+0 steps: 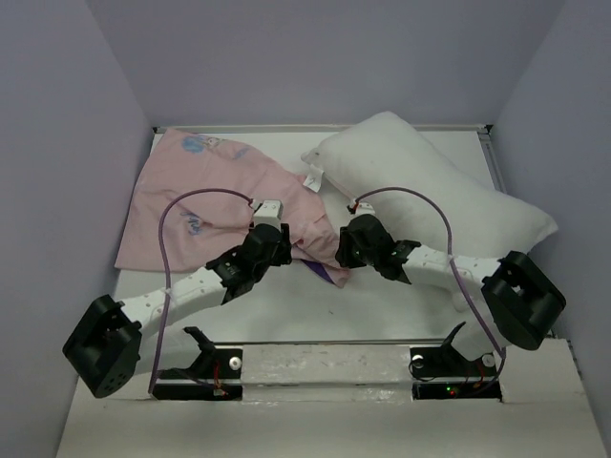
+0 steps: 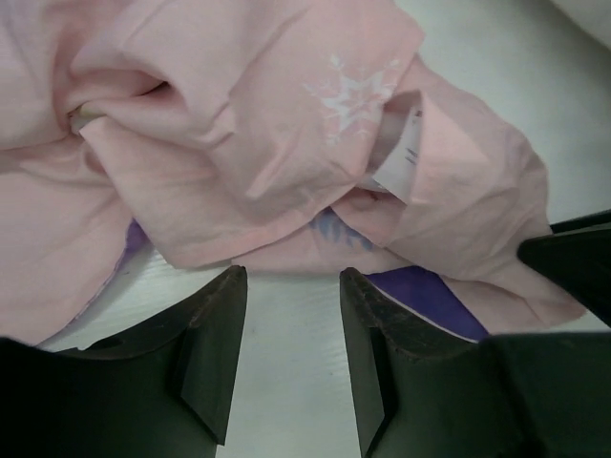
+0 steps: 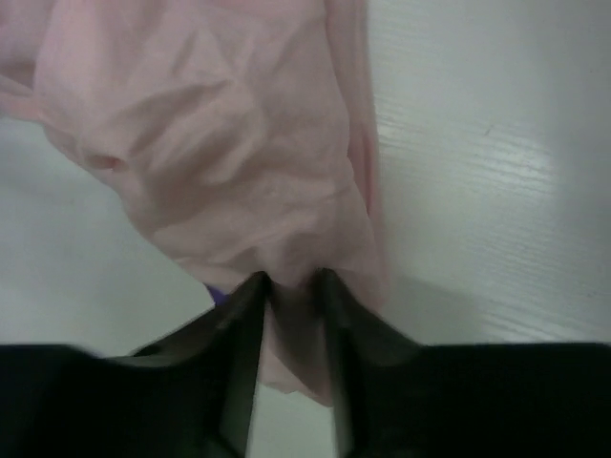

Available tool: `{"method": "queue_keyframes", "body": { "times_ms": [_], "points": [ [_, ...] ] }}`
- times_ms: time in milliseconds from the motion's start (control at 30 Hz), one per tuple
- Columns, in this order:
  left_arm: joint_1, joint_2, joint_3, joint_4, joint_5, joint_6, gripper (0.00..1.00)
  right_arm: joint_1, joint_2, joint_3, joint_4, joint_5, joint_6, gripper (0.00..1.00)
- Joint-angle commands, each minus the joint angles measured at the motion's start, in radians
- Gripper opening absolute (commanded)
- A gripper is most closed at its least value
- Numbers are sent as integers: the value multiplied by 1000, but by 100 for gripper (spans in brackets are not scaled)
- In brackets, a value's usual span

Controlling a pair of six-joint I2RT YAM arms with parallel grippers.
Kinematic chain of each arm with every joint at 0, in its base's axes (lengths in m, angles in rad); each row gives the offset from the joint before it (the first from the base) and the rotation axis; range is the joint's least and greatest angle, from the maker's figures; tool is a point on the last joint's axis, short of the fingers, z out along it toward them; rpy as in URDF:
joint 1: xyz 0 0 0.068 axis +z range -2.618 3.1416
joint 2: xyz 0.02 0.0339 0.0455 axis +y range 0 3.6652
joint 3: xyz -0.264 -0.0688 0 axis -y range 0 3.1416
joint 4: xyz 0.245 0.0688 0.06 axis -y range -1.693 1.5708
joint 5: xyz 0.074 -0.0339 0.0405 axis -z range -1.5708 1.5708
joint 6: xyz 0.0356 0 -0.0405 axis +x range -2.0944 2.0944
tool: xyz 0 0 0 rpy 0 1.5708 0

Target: Put the pillow into the pillowcase

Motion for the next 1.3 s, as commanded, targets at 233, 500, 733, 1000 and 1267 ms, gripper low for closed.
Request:
{"method": "queue_keyframes", "body": {
  "times_ms": [233,500,733,1000,1267],
  "points": [
    [-6,215,90,218,-11,185,57,-111,-86,-72,46,158,-24,0],
    [-89,304,150,324,133,288,57,-111,-86,-63,38,138,-46,0],
    [-104,414,199,301,23,345,58,-111,-122,-72,38,130,-46,0],
    [-103,462,214,280,-112,348,56,-121,-152,-78,36,120,-50,0],
    [-104,570,272,245,-282,375,28,-121,-168,-81,35,123,-50,0]
  ]
}}
